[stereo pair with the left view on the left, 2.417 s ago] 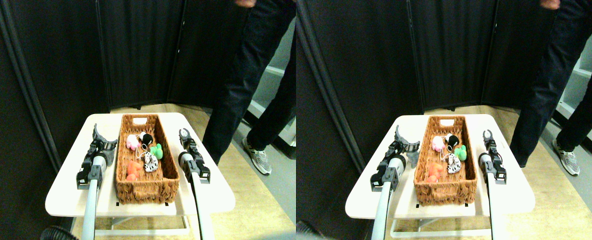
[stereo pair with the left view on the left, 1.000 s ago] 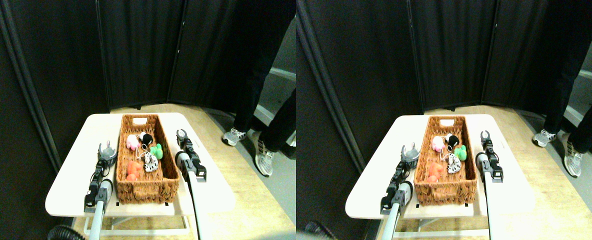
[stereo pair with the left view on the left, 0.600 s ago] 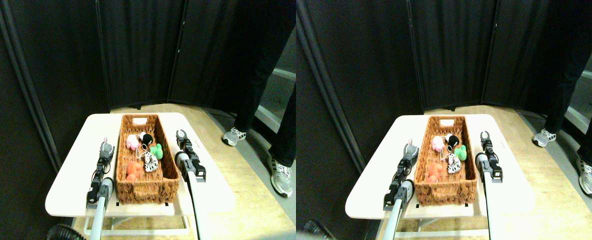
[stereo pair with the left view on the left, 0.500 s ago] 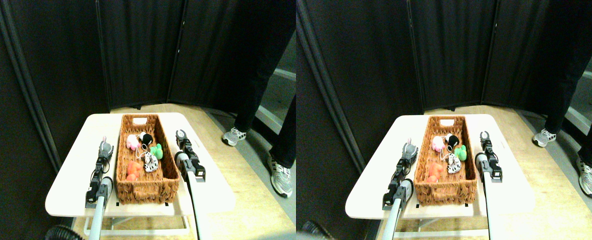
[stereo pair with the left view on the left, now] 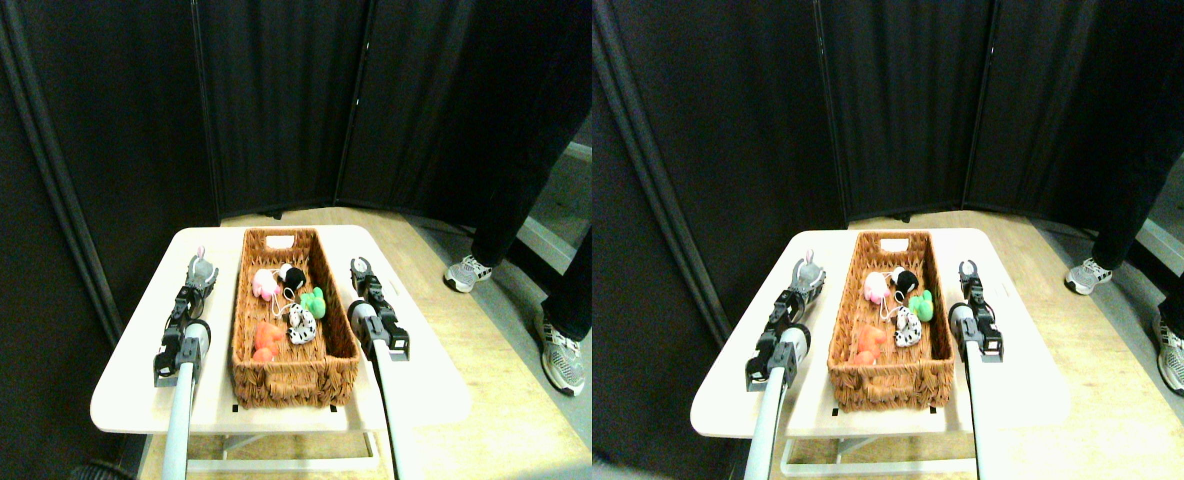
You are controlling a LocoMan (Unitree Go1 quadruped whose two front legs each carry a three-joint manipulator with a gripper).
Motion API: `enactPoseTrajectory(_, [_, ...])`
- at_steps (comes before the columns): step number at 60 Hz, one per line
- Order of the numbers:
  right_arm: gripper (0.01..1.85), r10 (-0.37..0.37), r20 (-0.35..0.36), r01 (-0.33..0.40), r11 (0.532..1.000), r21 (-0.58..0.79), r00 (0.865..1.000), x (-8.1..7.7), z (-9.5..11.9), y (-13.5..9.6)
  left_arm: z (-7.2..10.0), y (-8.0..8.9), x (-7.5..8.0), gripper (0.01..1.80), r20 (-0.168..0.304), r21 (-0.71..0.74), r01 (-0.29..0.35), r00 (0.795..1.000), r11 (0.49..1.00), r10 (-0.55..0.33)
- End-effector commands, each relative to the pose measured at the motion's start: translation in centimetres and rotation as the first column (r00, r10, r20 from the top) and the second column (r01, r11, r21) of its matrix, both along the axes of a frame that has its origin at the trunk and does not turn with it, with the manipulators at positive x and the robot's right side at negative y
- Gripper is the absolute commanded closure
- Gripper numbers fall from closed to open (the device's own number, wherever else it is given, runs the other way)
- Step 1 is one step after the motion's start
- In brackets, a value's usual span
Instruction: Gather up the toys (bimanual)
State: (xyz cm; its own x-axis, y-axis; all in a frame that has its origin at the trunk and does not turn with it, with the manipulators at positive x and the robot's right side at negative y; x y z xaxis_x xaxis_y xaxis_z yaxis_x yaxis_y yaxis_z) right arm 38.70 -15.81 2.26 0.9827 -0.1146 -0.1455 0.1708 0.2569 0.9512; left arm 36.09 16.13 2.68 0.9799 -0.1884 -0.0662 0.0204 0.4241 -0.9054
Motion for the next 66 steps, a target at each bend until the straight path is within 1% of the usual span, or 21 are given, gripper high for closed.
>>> enactPoseTrajectory(1, [1.85,-0.005,0.028,0.005,1.000,0.003,1.000,0.3,0.1,-0.1,2.2,-0.7,0.5,1.80,0.055,-0.003,0.038,0.998,0.999,-0.038])
enactPoseTrajectory(3, [1.85,0.000,0.036,0.000,1.000,0.002,0.999,0.4,0.0,-0.2,3.0,-1.2,0.7,1.80,0.058,-0.001,0.052,0.997,0.999,-0.052])
enactPoseTrajectory(4, [1.85,0.000,0.036,0.000,1.000,0.002,0.999,0.4,0.0,-0.2,3.0,-1.2,0.7,1.80,0.058,-0.001,0.052,0.997,0.999,-0.052])
enactPoseTrajectory(7, [1.85,-0.009,0.037,0.009,1.000,0.005,0.999,0.3,0.0,-0.2,3.9,-2.0,0.8,1.80,0.063,0.005,0.079,0.995,0.997,-0.079])
enactPoseTrajectory(9, [1.85,-0.008,0.039,0.007,1.000,0.002,0.999,0.3,0.0,-0.3,4.7,-2.5,1.0,1.80,0.060,0.009,0.098,0.993,0.995,-0.098])
enactPoseTrajectory(10, [1.85,-0.008,0.039,0.007,1.000,0.002,0.999,0.3,0.0,-0.3,4.7,-2.5,1.0,1.80,0.060,0.009,0.098,0.993,0.995,-0.098])
enactPoseTrajectory(12, [1.85,-0.009,0.038,0.009,1.000,-0.001,0.999,0.3,0.0,-0.4,5.2,-2.9,1.0,1.80,0.059,0.013,0.114,0.992,0.993,-0.114])
enactPoseTrajectory(15, [1.85,-0.015,0.036,0.015,1.000,-0.011,0.999,0.2,0.1,-0.5,6.3,-3.9,1.2,1.80,0.050,0.014,0.138,0.989,0.990,-0.138])
enactPoseTrajectory(18, [1.85,-0.013,0.038,0.014,1.000,-0.015,0.999,0.2,0.1,-0.7,6.9,-4.4,1.2,1.80,0.048,0.004,0.147,0.988,0.989,-0.147])
enactPoseTrajectory(21, [1.85,-0.012,0.044,0.012,1.000,-0.013,0.999,0.2,0.1,-0.9,7.8,-5.4,1.2,1.80,0.041,-0.016,0.156,0.987,0.988,-0.155])
enactPoseTrajectory(23, [1.85,-0.011,0.046,0.011,1.000,-0.011,0.999,0.2,0.1,-0.9,8.0,-5.5,1.2,1.80,0.039,-0.018,0.156,0.987,0.988,-0.155])
enactPoseTrajectory(25, [1.85,-0.013,0.049,0.013,1.000,-0.007,0.999,0.2,0.1,-1.0,8.5,-6.2,1.2,1.80,0.032,-0.024,0.177,0.984,0.984,-0.177])
enactPoseTrajectory(31, [1.85,-0.015,0.057,0.016,1.000,-0.006,0.998,0.1,0.2,-1.2,9.7,-8.2,1.0,1.80,0.024,-0.052,0.189,0.982,0.981,-0.188])
enactPoseTrajectory(35, [1.85,-0.014,0.058,0.014,1.000,-0.001,0.998,0.0,0.3,-1.3,10.2,-9.0,0.9,1.80,0.024,-0.046,0.211,0.977,0.976,-0.210])
enactPoseTrajectory(39, [1.85,-0.010,0.062,0.009,1.000,0.014,0.998,-0.1,0.5,-1.4,10.4,-10.2,0.6,1.80,0.016,-0.052,0.211,0.977,0.976,-0.210])
enactPoseTrajectory(44, [1.85,-0.005,0.069,0.005,1.000,0.002,0.998,-0.1,0.5,-1.4,10.2,-10.9,0.3,1.80,0.008,-0.058,0.218,0.976,0.974,-0.218])
enactPoseTrajectory(46, [1.85,0.003,0.074,-0.003,1.000,0.003,0.997,-0.2,0.6,-1.4,9.8,-11.7,0.0,1.80,-0.005,-0.072,0.217,0.976,0.973,-0.218])
enactPoseTrajectory(48, [1.85,0.003,0.074,-0.004,1.000,0.004,0.997,-0.2,0.7,-1.4,9.7,-11.8,0.0,1.80,-0.008,-0.077,0.215,0.976,0.974,-0.217])
enactPoseTrajectory(50, [1.85,0.002,0.076,-0.003,1.000,0.009,0.997,-0.2,0.7,-1.5,9.2,-12.2,-0.2,1.80,-0.021,-0.099,0.210,0.977,0.973,-0.213])
enactPoseTrajectory(58, [1.85,-0.011,0.067,0.010,1.000,0.020,0.998,-0.4,0.9,-1.5,8.1,-12.6,-0.4,1.80,-0.054,-0.124,0.198,0.977,0.972,-0.206])
enactPoseTrajectory(66, [1.85,-0.015,0.064,0.014,1.000,0.010,0.998,-0.6,1.0,-1.5,7.6,-12.6,-0.5,1.80,-0.070,-0.118,0.196,0.976,0.974,-0.205])
